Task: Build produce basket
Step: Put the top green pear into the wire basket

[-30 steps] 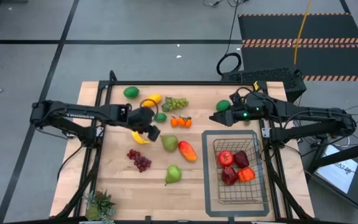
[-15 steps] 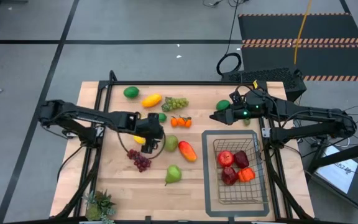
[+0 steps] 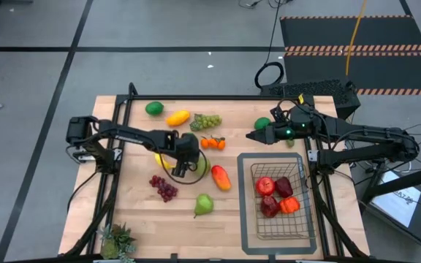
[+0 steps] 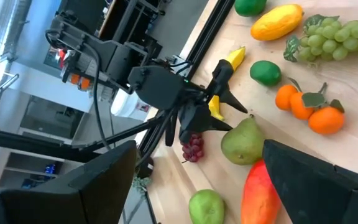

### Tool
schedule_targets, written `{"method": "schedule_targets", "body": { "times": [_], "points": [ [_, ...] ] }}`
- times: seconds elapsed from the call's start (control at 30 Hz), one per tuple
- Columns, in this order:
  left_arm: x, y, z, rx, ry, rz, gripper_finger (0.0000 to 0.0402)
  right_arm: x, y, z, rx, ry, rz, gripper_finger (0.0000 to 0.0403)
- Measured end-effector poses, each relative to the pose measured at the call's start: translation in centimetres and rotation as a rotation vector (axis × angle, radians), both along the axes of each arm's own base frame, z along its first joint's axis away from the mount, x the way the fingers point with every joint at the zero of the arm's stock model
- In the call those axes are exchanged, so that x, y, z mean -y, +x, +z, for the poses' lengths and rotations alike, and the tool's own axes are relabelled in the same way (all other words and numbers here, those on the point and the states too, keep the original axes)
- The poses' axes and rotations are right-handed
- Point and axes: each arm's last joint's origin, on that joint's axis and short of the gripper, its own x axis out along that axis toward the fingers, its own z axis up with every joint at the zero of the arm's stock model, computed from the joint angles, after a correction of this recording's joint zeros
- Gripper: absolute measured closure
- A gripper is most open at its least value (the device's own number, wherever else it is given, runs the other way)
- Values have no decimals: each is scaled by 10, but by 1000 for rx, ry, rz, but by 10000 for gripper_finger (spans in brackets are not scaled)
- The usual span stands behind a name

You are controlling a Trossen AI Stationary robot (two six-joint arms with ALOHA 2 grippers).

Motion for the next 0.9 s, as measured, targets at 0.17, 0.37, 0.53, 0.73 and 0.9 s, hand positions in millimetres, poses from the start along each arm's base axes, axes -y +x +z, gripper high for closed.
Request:
{"method": "schedule_targets", "body": {
  "times": [0.17, 0.37, 0.53, 0.73, 0.9],
  "points": [
    [-4, 0, 0, 10, 0, -38, 163, 0, 0, 0, -1, -7, 3, 62],
    [-13, 4, -10, 5, -9, -119, 163, 0, 0, 0, -4, -14, 5, 62],
    [-20, 7, -14, 15, -11, -109, 194, 0, 0, -1, -7, -17, 6, 62],
    [-22, 6, -22, -14, -73, -124, 257, 0, 0, -1, -9, -18, 7, 62],
    [-20, 6, -28, -41, -90, -110, 293, 0, 0, -1, -9, -20, 8, 62]
  ]
}}
